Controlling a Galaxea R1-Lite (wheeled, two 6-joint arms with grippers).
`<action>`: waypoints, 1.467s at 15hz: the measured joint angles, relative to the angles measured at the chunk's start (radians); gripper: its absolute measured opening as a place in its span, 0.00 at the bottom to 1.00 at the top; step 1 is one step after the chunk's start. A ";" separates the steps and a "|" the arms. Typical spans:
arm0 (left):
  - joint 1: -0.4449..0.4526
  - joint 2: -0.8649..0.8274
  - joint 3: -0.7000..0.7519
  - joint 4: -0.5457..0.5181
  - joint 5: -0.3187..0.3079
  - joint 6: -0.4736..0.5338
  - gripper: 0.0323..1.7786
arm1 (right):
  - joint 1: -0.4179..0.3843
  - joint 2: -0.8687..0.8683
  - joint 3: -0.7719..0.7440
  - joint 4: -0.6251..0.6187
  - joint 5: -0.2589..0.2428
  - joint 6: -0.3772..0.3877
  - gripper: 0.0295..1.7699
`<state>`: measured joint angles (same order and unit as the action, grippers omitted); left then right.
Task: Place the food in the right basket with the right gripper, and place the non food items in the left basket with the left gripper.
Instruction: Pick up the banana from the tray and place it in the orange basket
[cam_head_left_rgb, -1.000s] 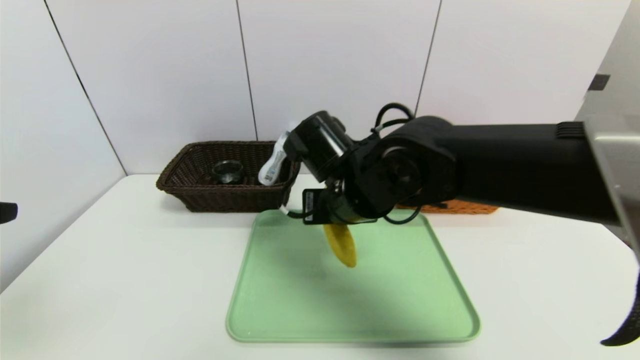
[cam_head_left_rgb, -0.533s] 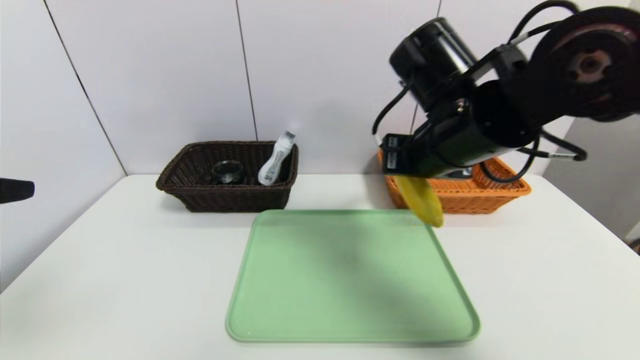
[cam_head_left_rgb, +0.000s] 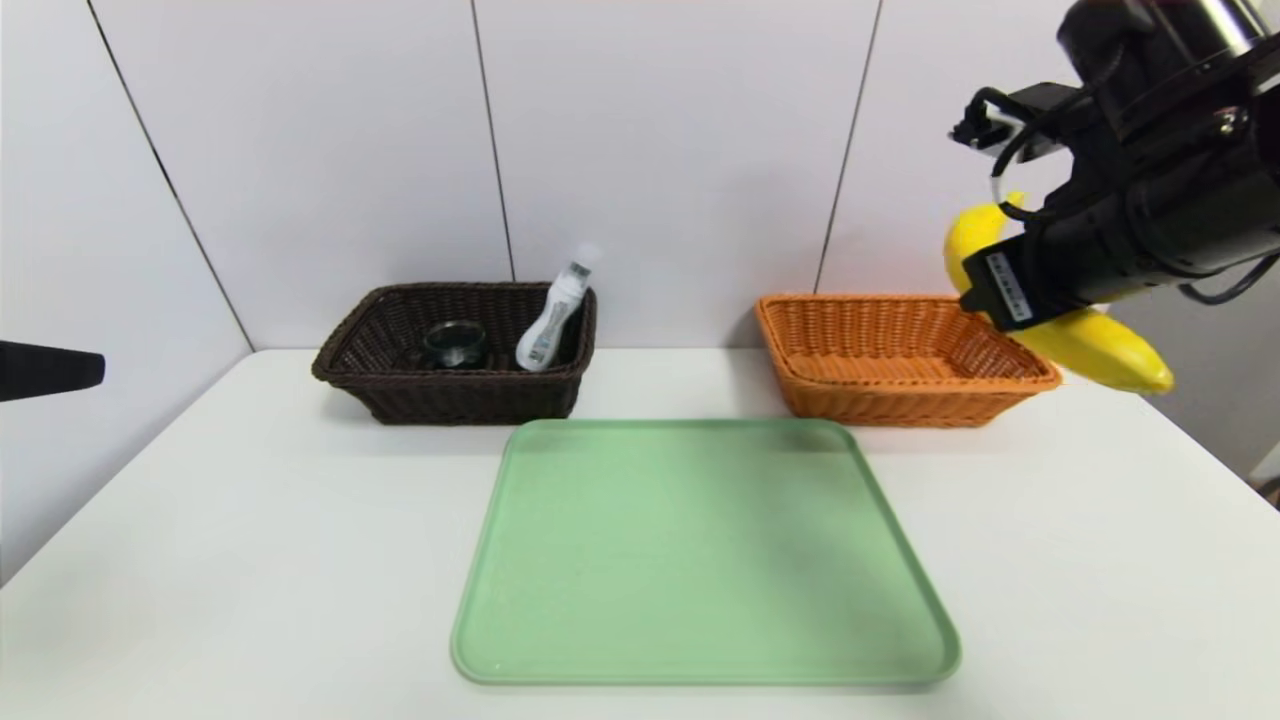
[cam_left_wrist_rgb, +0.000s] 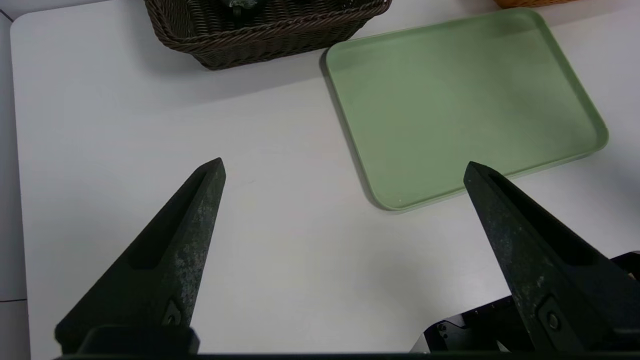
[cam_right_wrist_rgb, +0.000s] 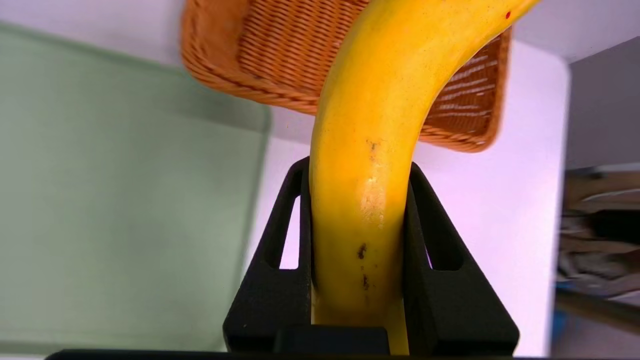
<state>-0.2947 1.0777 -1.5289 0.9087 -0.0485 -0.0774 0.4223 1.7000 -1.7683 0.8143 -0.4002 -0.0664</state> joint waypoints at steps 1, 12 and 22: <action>0.000 0.001 0.000 0.000 0.000 0.000 0.95 | -0.040 -0.011 0.006 0.000 0.021 -0.108 0.27; 0.000 0.022 -0.006 -0.009 0.001 0.006 0.95 | -0.212 0.037 0.045 -0.153 0.074 -0.972 0.27; 0.000 0.032 0.014 -0.017 -0.019 -0.002 0.95 | -0.250 0.221 0.145 -0.670 0.141 -1.347 0.27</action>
<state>-0.2947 1.1094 -1.5149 0.8913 -0.0677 -0.0791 0.1726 1.9215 -1.6232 0.1443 -0.2587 -1.4134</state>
